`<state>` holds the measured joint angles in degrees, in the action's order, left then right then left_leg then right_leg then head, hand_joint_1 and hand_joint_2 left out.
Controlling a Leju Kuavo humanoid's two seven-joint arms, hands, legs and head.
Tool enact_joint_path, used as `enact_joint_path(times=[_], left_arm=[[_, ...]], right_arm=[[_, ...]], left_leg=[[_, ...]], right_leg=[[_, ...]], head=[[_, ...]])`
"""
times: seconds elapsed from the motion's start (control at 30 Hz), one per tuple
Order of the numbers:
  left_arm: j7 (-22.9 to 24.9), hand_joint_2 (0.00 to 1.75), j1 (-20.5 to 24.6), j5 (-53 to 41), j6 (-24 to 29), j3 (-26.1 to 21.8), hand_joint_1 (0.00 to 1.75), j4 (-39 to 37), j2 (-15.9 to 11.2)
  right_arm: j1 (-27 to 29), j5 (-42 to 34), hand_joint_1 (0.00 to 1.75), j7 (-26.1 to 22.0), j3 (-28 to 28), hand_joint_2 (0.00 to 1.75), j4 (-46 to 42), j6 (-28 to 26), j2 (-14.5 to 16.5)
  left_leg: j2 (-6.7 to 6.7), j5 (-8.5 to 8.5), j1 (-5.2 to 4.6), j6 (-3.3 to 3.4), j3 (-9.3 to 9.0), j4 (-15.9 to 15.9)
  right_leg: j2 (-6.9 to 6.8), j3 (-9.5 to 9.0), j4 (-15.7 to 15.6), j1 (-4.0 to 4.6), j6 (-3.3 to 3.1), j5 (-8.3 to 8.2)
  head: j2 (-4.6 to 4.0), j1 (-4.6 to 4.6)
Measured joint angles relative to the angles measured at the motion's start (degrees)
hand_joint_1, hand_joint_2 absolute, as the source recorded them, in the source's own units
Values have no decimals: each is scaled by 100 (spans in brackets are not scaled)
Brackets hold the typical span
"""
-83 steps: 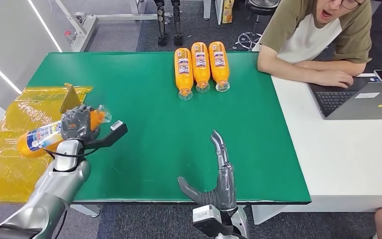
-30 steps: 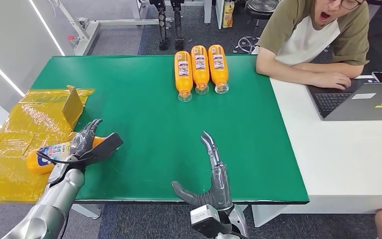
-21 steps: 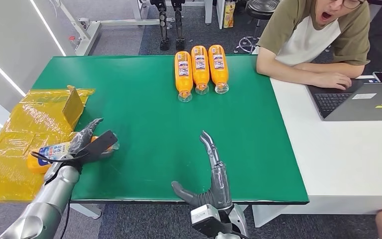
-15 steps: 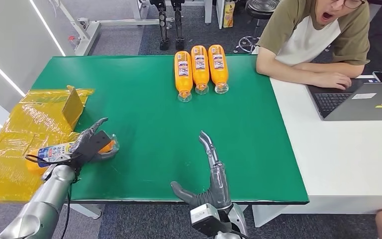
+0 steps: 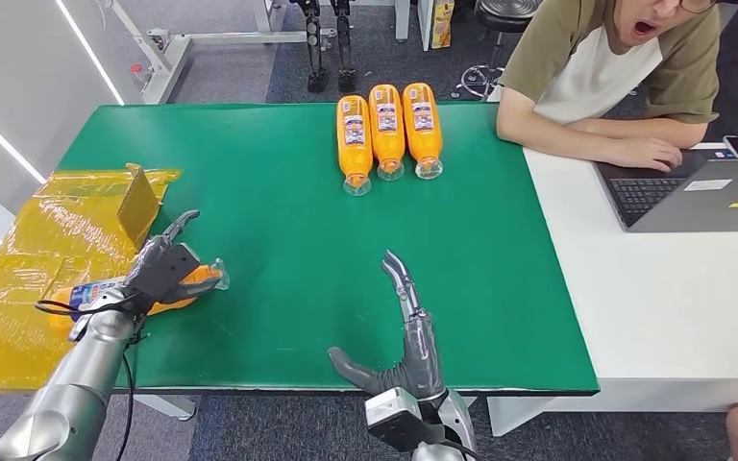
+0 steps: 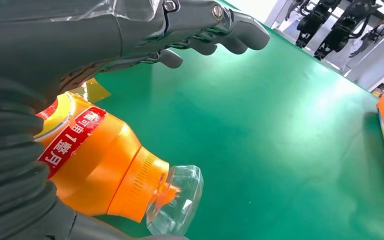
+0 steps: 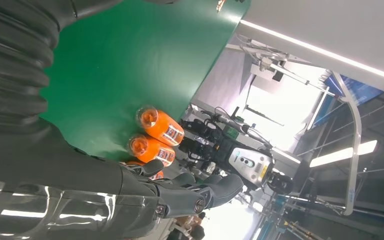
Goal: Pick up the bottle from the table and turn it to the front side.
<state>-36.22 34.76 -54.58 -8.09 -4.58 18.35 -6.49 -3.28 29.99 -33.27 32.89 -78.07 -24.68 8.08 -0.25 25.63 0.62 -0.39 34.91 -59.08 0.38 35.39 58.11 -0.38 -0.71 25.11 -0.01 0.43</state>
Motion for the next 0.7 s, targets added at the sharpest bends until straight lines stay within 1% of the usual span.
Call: enact_joint_path(times=[0.1, 0.17, 0.27, 0.37, 0.43, 0.5, 0.53, 0.6, 0.7], left_arm=[[-48, 175, 4, 9, 2, 0, 0, 3, 0], [-184, 175, 27, 102, -29, 1, 0, 27, 0], [-362, 175, 112, 708, -139, 76, 0, 270, 1], [-398, 175, 168, 2024, -65, 428, 0, 825, -1], [-406, 175, 102, 3142, 141, 796, 0, 1405, 8], [-410, 175, -23, 4002, 413, 1141, 0, 2087, 42], [-411, 175, -80, 4230, 515, 1276, 0, 2384, 61], [-411, 175, -165, 4389, 591, 1473, 0, 2823, 86], [-411, 175, -250, 4424, 618, 1620, 0, 3192, 108]], right_arm=[[-4, -1, 0, 0, 0, 175, 7, 0, 4], [-11, -16, 0, 0, -1, 175, 18, -3, 7], [-35, -73, 0, -3, -1, 175, 49, -9, 14], [-60, -101, 0, -10, -1, 175, 72, -9, 27], [-64, -98, 0, -13, -3, 175, 76, -9, 33], [-62, -95, 0, -12, -8, 175, 76, -10, 38], [-61, -94, 0, -11, -11, 175, 76, -11, 39], [-60, -94, 0, -11, -16, 175, 76, -14, 40], [-58, -94, 0, -11, -22, 175, 74, -15, 41]], left_leg=[[0, 0, 0, 0, 1, 0], [0, 0, 0, 0, 3, 0], [0, -1, 1, 0, 7, -1], [-1, -1, 1, 0, 8, -2], [-2, -1, 0, 0, 9, -2], [-3, 1, 0, 1, 11, -2], [-3, 2, 0, 2, 12, -2], [-3, 5, -1, 3, 13, -2], [-1, 7, 0, 4, 12, -2]], right_leg=[[0, 2, 0, 0, 0, 0], [0, 5, 0, 0, 0, 0], [-1, 9, 0, 1, 0, -1], [-2, 9, 1, 1, 0, -2], [-1, 8, 0, 0, 0, -2], [-1, 9, -1, 0, 1, -1], [-1, 9, -2, 0, 1, -1], [-2, 9, -4, 0, 2, 0], [0, 10, -4, 0, 2, 1]], head=[[0, 0], [0, 0], [0, 0], [1, 1], [1, 0], [1, 1], [1, 1], [1, 1], [1, 1]])
